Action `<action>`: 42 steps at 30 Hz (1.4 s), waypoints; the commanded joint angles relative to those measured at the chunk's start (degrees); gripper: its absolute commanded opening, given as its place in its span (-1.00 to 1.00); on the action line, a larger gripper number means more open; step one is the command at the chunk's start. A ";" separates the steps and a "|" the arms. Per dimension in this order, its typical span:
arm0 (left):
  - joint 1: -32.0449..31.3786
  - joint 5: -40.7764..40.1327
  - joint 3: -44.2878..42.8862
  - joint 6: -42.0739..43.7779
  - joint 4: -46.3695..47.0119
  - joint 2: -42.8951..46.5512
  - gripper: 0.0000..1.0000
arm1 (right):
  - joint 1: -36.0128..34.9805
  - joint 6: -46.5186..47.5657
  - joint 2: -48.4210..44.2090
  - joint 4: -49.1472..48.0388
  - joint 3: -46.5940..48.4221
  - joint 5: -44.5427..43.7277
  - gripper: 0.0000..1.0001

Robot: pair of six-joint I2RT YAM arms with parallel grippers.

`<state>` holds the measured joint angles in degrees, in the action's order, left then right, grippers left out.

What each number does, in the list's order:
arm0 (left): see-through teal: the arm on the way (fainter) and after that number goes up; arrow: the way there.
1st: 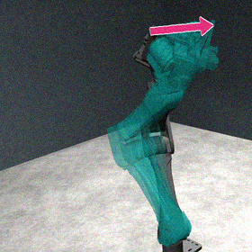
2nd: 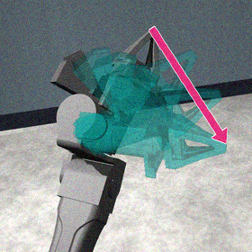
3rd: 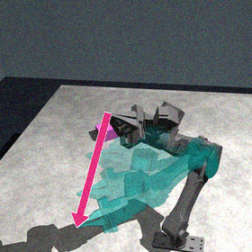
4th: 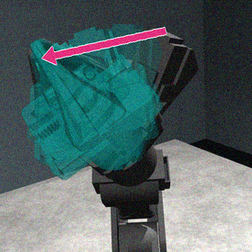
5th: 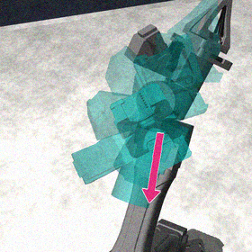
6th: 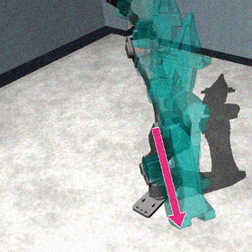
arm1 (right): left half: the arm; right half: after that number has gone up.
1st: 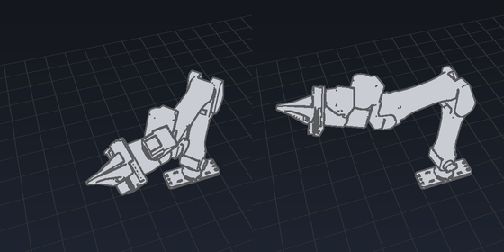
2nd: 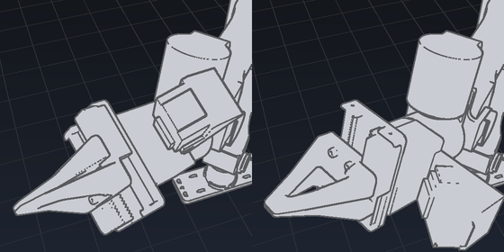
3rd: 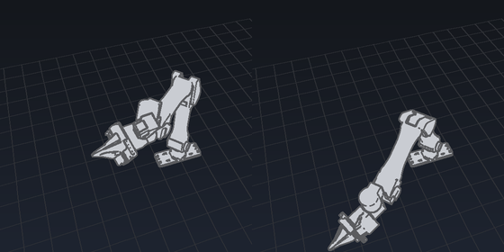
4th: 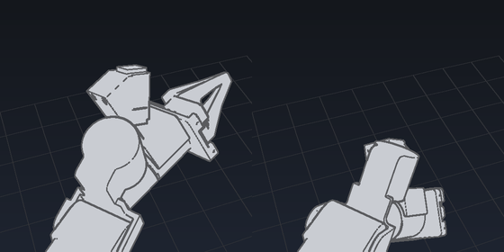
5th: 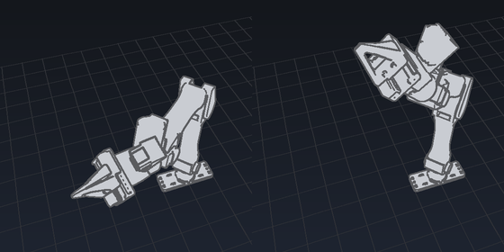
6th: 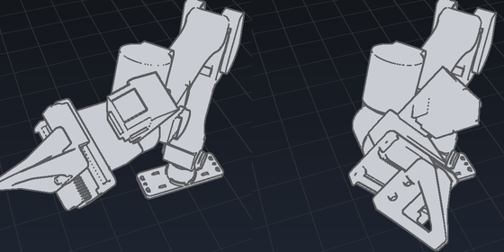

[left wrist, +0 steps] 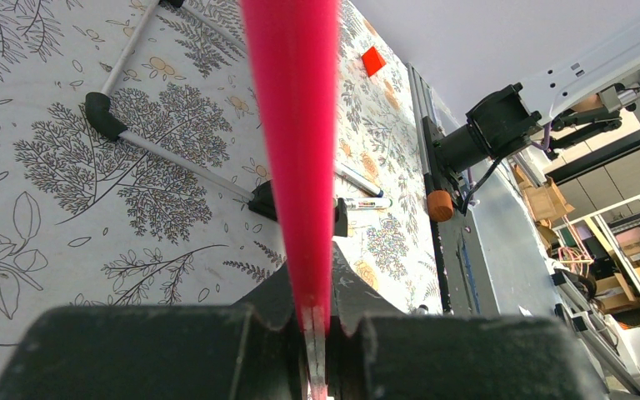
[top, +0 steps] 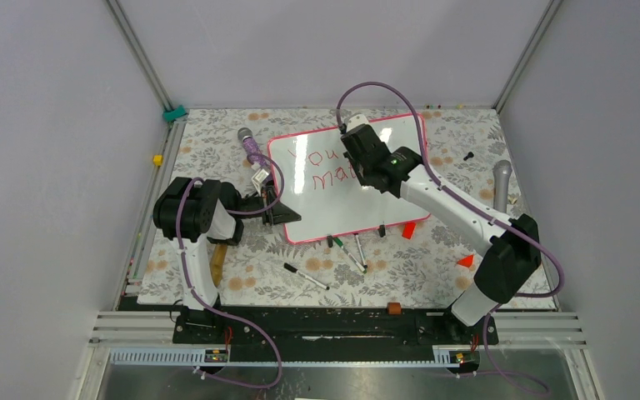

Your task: Write a sentence on the whiteboard

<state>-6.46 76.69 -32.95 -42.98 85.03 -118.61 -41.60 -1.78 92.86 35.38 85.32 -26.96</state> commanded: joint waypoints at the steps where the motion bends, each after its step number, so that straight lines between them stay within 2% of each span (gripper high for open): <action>1: -1.01 1.90 -0.18 3.73 -0.89 -2.31 -1.00 | 1.00 -0.28 -0.98 0.18 1.69 -1.30 -1.00; 10: -1.00 1.85 -0.14 3.78 -0.87 -2.32 -1.00 | 1.24 0.06 -5.13 -3.84 0.12 0.71 -1.00; 26: -0.99 1.82 -0.18 3.78 -0.85 -2.33 -1.00 | 1.45 0.20 -1.09 -3.30 3.66 2.45 -1.00; 42: -0.96 1.94 -0.18 3.69 -0.85 -2.33 -1.00 | 1.53 -0.32 0.72 -2.62 3.22 2.61 -1.00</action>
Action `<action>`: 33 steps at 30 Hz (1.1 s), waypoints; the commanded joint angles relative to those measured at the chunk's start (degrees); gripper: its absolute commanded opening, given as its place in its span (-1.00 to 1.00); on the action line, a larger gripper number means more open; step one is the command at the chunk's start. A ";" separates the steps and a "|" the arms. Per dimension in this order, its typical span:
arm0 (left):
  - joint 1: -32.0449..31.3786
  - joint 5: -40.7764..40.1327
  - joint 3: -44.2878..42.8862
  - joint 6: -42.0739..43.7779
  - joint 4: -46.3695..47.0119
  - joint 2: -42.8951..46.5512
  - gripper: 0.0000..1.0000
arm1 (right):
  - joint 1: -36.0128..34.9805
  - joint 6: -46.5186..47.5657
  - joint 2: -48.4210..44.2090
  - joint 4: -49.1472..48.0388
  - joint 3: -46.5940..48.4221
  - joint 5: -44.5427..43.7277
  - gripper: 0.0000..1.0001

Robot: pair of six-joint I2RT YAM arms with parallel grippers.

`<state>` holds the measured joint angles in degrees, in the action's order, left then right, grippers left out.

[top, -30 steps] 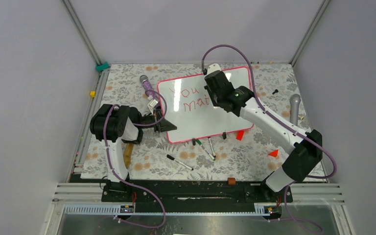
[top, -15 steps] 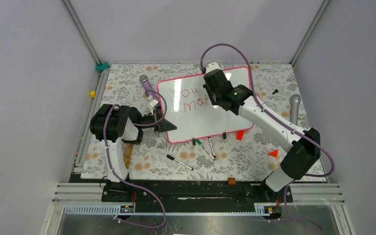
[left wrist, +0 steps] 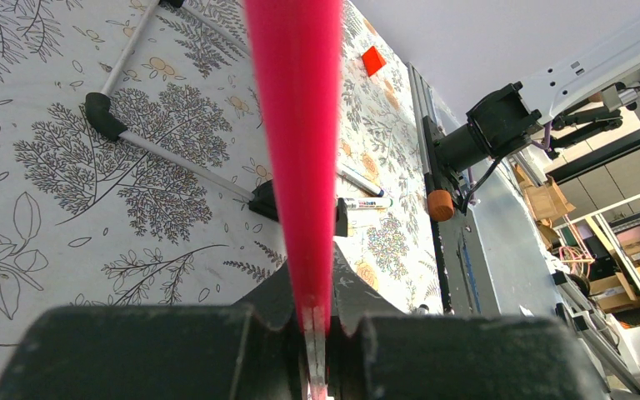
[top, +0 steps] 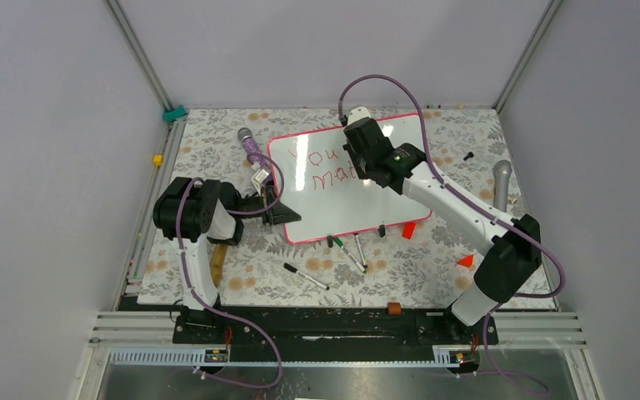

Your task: Write a sentence on the whiteboard

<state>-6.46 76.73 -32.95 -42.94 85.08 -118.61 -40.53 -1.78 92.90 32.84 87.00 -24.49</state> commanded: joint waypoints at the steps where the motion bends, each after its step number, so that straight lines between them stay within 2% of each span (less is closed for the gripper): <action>1: -1.01 1.93 -0.18 3.65 -0.88 -2.34 -1.00 | 0.50 -0.28 0.62 0.12 1.30 0.14 -1.00; 24: -1.01 1.92 0.06 3.74 -0.88 -2.11 -1.00 | 0.46 -2.40 -3.31 1.87 -6.65 4.66 -1.00; 33: -1.01 1.86 0.00 3.82 -0.95 -2.16 -1.00 | 0.49 -2.52 -3.54 1.93 -7.23 1.16 -1.00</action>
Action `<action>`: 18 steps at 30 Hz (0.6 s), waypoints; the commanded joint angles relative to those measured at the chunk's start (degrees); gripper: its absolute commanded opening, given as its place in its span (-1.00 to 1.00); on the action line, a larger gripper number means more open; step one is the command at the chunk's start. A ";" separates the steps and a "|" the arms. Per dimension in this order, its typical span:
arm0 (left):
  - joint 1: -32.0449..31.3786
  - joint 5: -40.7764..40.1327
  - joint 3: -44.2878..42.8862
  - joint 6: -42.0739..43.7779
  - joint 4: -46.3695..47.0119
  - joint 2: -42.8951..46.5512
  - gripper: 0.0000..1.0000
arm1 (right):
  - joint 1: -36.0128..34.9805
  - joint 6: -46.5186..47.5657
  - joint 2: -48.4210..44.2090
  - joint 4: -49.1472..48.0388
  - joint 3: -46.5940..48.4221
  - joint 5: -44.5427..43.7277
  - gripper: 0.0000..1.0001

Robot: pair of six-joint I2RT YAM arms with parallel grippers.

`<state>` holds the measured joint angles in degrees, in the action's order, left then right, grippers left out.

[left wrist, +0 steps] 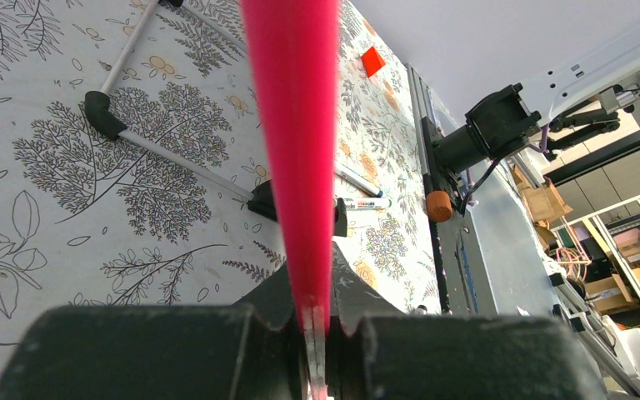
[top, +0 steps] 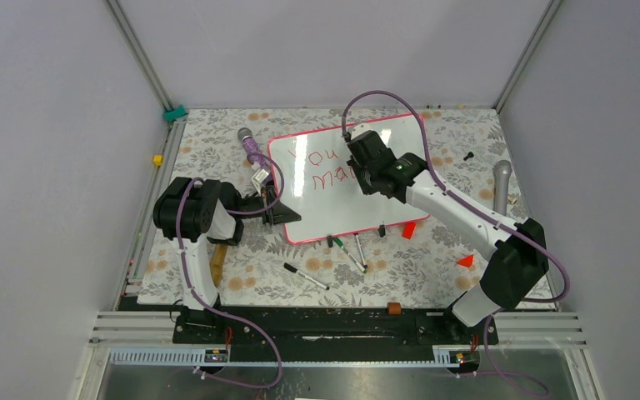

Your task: Write a sentence on the whiteboard

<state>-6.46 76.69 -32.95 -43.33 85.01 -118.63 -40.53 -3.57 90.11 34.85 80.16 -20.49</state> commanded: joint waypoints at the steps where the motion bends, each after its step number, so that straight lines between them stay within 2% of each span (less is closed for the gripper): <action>1: -1.00 1.91 -0.01 4.22 -0.86 -2.13 -1.00 | 0.47 -0.66 -0.59 -0.19 -0.17 -3.18 -1.00; 18: -1.01 1.94 0.01 4.18 -0.86 -2.22 -1.00 | 0.55 -0.40 -1.15 -0.34 2.83 -3.55 -1.00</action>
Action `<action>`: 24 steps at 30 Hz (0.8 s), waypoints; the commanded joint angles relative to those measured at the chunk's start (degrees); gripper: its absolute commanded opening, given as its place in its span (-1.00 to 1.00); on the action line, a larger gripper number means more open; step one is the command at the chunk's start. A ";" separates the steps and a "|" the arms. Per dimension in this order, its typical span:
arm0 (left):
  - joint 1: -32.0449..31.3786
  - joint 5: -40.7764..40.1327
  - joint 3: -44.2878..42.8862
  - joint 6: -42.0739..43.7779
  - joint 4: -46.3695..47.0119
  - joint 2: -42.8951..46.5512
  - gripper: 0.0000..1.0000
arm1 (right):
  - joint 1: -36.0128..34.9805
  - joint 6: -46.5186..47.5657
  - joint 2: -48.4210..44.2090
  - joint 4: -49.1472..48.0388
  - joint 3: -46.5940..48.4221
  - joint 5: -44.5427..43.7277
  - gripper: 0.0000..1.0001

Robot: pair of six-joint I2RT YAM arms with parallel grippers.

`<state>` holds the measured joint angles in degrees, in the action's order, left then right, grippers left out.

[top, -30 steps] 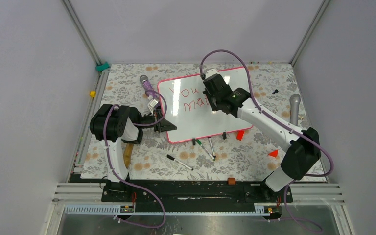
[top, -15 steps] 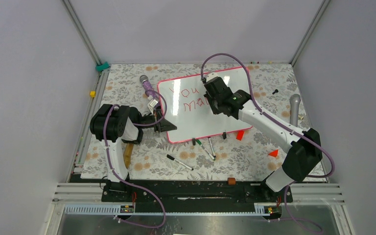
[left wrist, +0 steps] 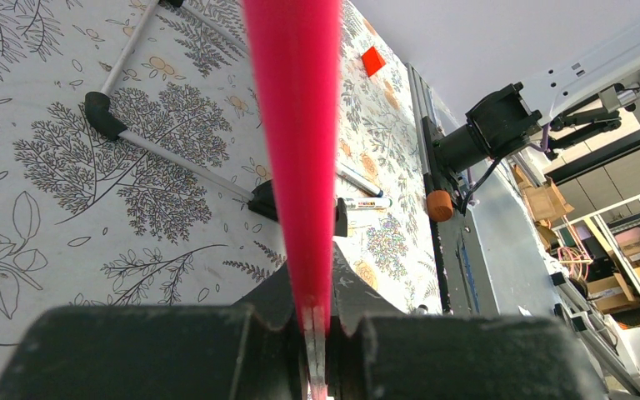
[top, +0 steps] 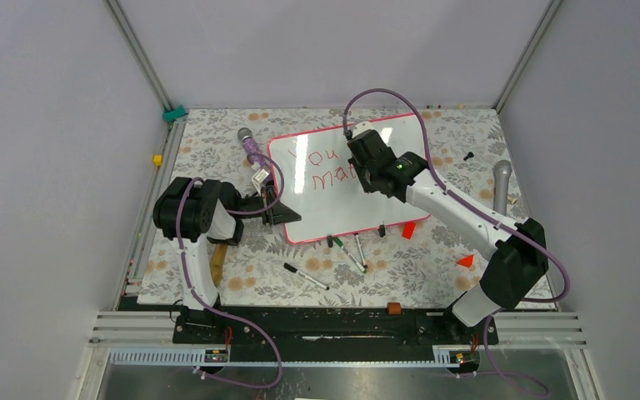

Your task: Write a sentence on the whiteboard

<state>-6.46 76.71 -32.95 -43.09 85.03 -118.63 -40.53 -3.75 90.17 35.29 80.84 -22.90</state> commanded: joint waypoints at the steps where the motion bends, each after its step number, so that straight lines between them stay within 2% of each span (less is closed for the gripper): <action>1: -1.00 1.87 0.04 3.97 -0.89 -2.19 -1.00 | 0.59 -0.02 -1.93 -1.07 1.95 -0.61 -1.00; 9: -1.01 1.87 0.10 3.97 -0.84 -2.13 -1.00 | 0.55 0.91 -7.14 -7.21 -3.04 0.71 -1.00; 18: -1.10 1.71 0.09 4.05 -0.88 -2.21 -1.00 | 0.59 -0.48 -11.77 -16.41 -10.33 -3.30 -1.00; 24: -1.10 1.71 0.04 3.94 -0.88 -2.31 -1.00 | 0.60 -0.47 -13.70 -18.69 -12.77 -5.39 -1.00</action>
<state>-6.46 76.75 -32.95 -42.87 85.08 -118.63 -40.42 -3.53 79.42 21.61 68.82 -24.67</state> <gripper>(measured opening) 0.058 0.165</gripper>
